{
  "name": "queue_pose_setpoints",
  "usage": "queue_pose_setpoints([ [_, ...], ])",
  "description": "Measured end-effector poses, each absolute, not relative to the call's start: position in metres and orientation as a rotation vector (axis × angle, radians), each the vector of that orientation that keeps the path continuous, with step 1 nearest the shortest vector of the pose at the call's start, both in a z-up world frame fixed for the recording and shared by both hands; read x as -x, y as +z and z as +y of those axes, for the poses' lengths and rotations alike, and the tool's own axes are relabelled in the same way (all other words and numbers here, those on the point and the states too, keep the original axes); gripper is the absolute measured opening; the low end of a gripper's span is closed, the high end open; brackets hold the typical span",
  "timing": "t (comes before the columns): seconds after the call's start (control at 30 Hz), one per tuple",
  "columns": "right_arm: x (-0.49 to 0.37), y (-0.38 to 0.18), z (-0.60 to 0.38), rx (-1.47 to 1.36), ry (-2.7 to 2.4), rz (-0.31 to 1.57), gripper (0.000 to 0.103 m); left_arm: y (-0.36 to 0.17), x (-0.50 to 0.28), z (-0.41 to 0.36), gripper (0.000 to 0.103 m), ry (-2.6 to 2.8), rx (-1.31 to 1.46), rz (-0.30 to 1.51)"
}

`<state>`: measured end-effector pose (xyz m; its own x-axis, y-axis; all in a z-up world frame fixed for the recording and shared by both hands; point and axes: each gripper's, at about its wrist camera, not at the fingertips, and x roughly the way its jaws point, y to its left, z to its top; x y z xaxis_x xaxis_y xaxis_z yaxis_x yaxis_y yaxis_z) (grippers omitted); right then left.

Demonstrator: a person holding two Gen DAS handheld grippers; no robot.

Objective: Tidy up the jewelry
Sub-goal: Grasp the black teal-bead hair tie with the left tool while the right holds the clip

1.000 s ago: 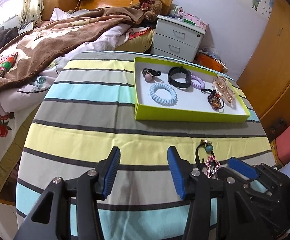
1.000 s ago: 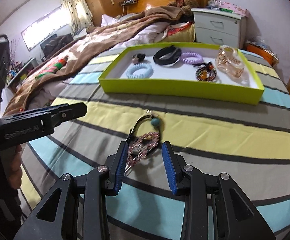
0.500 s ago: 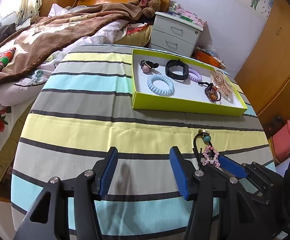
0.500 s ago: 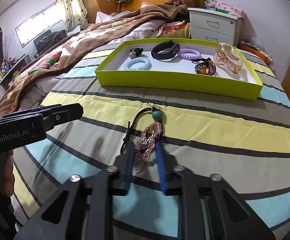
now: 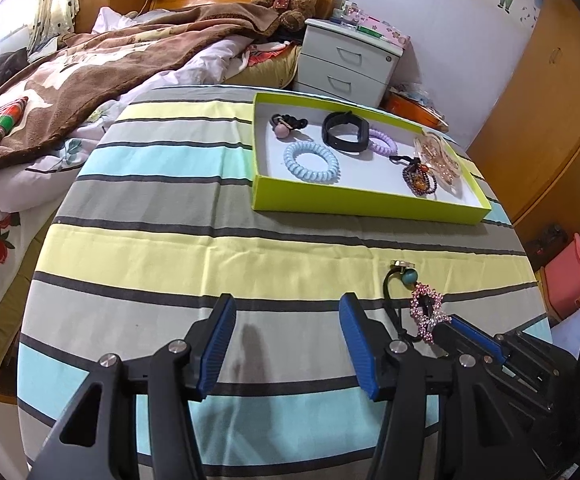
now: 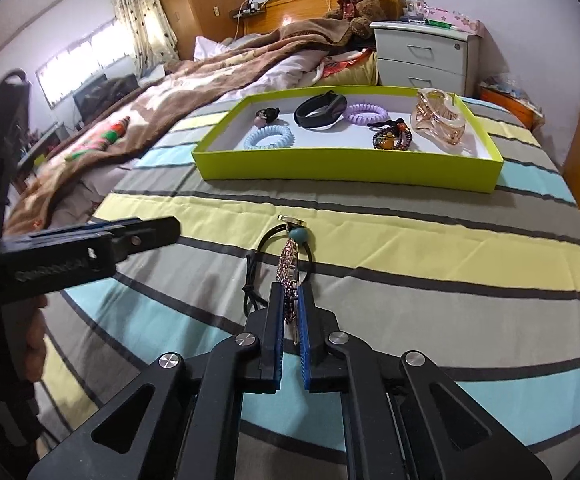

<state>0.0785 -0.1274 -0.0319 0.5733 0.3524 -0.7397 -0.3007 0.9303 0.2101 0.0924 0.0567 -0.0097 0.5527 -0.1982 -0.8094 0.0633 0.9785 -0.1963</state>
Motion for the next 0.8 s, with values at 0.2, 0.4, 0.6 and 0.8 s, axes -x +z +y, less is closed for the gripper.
queue_pose_setpoints([
  [0.2,-0.073,-0.023,-0.142,-0.131,0.402,0.849,0.006,-0.012,-0.093,0.046,0.056,-0.171,0.136,0.989],
  [0.4,-0.069,-0.017,-0.165,-0.156,0.345,0.825,0.006,-0.015,-0.094,0.03,0.056,-0.223,0.125,1.008],
  [0.6,-0.064,-0.016,-0.186,-0.181,0.299,0.812,0.006,-0.019,-0.103,0.006,0.056,-0.282,0.106,1.024],
  [0.8,-0.062,-0.016,-0.195,-0.197,0.292,0.803,0.006,-0.024,-0.11,-0.016,0.056,-0.247,0.005,1.023],
])
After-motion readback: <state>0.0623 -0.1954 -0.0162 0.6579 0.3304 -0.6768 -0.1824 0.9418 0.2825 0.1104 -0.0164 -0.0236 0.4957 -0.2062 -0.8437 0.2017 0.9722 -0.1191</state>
